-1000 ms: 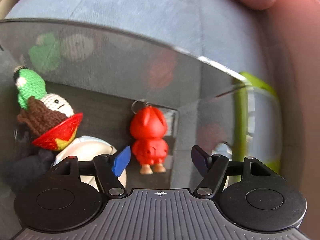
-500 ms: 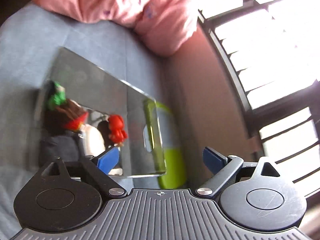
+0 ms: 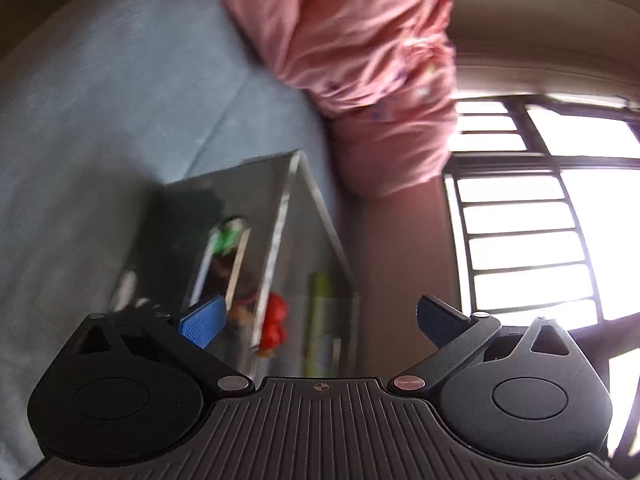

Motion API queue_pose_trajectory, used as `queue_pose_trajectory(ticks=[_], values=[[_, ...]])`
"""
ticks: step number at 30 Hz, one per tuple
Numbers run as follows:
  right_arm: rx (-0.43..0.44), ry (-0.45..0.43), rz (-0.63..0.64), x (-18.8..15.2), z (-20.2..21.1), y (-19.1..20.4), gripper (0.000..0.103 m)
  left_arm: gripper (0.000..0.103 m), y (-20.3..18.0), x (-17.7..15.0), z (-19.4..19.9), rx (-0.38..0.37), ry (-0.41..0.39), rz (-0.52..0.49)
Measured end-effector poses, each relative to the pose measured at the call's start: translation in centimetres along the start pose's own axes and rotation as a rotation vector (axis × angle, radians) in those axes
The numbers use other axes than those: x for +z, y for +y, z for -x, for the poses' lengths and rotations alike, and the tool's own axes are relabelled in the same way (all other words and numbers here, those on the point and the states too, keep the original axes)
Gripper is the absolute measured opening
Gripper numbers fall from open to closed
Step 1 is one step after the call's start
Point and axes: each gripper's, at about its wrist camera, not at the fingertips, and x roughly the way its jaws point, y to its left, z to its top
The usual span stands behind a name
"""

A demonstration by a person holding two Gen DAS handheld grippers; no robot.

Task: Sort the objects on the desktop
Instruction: 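Move the right gripper over the clear box toward the toys inside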

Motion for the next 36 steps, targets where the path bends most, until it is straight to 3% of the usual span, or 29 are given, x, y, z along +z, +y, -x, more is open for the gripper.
queue_pose_trajectory(ticks=[2,5,9,12,15,17,19,20,21,27,30,31,33,35,36], values=[[-0.016,0.016,-0.015,0.3,-1.6,-0.4,0.075,0.103,-1.1,0.6,0.1,-0.017,0.001,-0.015],[-0.024,0.032,-0.015,1.0,-3.8,-0.5,0.075,0.103,-0.9,1.9,-1.6,0.025,0.043,0.007],[0.038,0.051,-0.083,1.1,-5.3,-1.3,0.069,0.103,0.4,2.8,-3.3,0.084,0.091,0.033],[0.042,0.053,-0.067,1.0,-5.7,-1.2,0.064,0.103,-1.0,1.8,-3.8,0.087,0.107,-0.034],[-0.045,0.042,0.029,0.6,-5.5,-0.2,0.036,0.103,-2.5,0.3,-3.9,0.146,0.092,-0.124],[-0.076,0.040,0.088,0.1,-5.2,0.5,0.035,0.103,-3.4,-0.7,-3.8,0.175,0.088,-0.170],[-0.107,0.041,0.138,-0.6,-4.7,1.3,0.033,0.103,-3.9,-2.0,-2.9,0.156,0.096,-0.167],[-0.127,0.041,0.161,-1.0,-4.2,1.7,0.023,0.103,-4.1,-2.7,-2.6,0.161,0.100,-0.168],[-0.128,0.049,0.162,-1.5,-3.6,2.0,0.020,0.103,-4.3,-3.5,-2.2,0.167,0.104,-0.169],[-0.179,0.037,0.121,-5.4,0.2,2.8,0.020,0.103,-4.9,-7.8,-0.8,0.322,0.135,-0.214],[-0.186,0.040,0.124,-7.2,1.5,3.0,0.020,0.103,-4.4,-7.8,0.3,0.317,0.110,-0.145],[-0.196,0.041,0.120,-7.4,1.6,3.0,0.020,0.103,-4.6,-7.8,1.2,0.358,0.071,-0.118],[-0.214,0.041,0.107,-7.5,1.9,2.8,0.029,0.103,-5.8,-8.2,3.4,0.463,-0.044,-0.111],[-0.241,0.019,0.089,-7.2,2.5,2.8,0.074,0.103,-8.5,-9.2,5.2,0.581,-0.166,-0.171],[-0.251,-0.001,0.089,-7.1,3.0,3.0,0.080,0.103,-10.3,-9.7,5.7,0.634,-0.208,-0.209]])
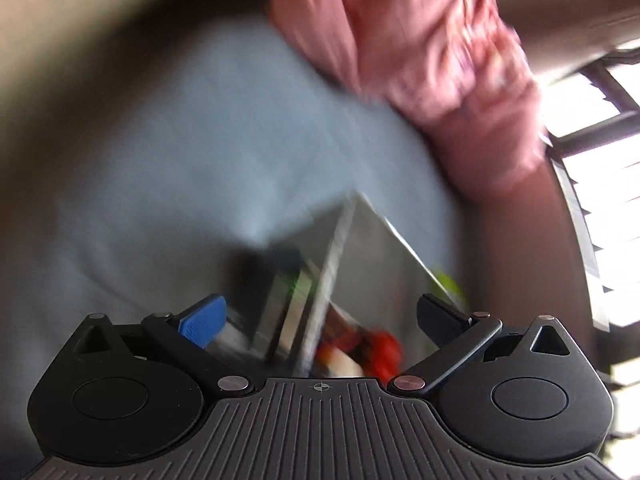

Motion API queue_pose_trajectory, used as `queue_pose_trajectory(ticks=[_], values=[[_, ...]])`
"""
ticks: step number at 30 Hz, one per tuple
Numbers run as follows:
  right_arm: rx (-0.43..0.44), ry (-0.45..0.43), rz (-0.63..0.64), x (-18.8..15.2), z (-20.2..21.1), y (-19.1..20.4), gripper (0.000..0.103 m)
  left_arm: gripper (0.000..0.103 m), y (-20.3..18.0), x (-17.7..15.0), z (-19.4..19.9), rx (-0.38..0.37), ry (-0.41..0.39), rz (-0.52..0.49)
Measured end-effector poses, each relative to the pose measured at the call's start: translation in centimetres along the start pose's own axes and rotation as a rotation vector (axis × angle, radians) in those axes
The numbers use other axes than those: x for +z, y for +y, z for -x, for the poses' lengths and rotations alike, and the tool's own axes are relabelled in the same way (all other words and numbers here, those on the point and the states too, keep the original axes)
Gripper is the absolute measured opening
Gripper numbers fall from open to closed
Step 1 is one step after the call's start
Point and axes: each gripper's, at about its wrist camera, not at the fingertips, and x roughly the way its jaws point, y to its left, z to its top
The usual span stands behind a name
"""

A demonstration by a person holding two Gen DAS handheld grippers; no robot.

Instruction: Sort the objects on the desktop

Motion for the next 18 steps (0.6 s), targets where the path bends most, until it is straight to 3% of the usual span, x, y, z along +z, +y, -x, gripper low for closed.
queue_pose_trajectory(ticks=[1,4,7,10,12,14,18], values=[[-0.017,-0.022,0.013,0.1,0.6,0.2,0.080,0.103,-1.5,0.1,1.1,0.011,-0.021,-0.027],[-0.070,-0.084,0.091,1.0,2.1,2.0,0.080,0.103,-8.5,0.3,2.8,-0.007,0.065,-0.164],[-0.059,-0.076,0.188,2.1,2.8,5.6,0.084,0.103,-15.8,-1.1,3.6,-0.229,0.149,-0.383],[-0.012,0.041,0.292,2.9,1.2,9.6,0.092,0.103,-20.2,-4.1,4.8,-0.614,0.313,-0.535],[-0.014,0.119,0.302,3.5,-0.7,11.1,0.092,0.103,-20.8,-6.5,5.1,-0.778,0.418,-0.561],[-0.030,0.165,0.305,4.0,-2.5,12.0,0.091,0.103,-20.6,-8.9,4.5,-0.798,0.517,-0.567],[-0.062,0.280,0.402,4.1,-6.3,14.5,0.091,0.103,-18.9,-11.6,2.7,-0.702,0.569,-0.637]])
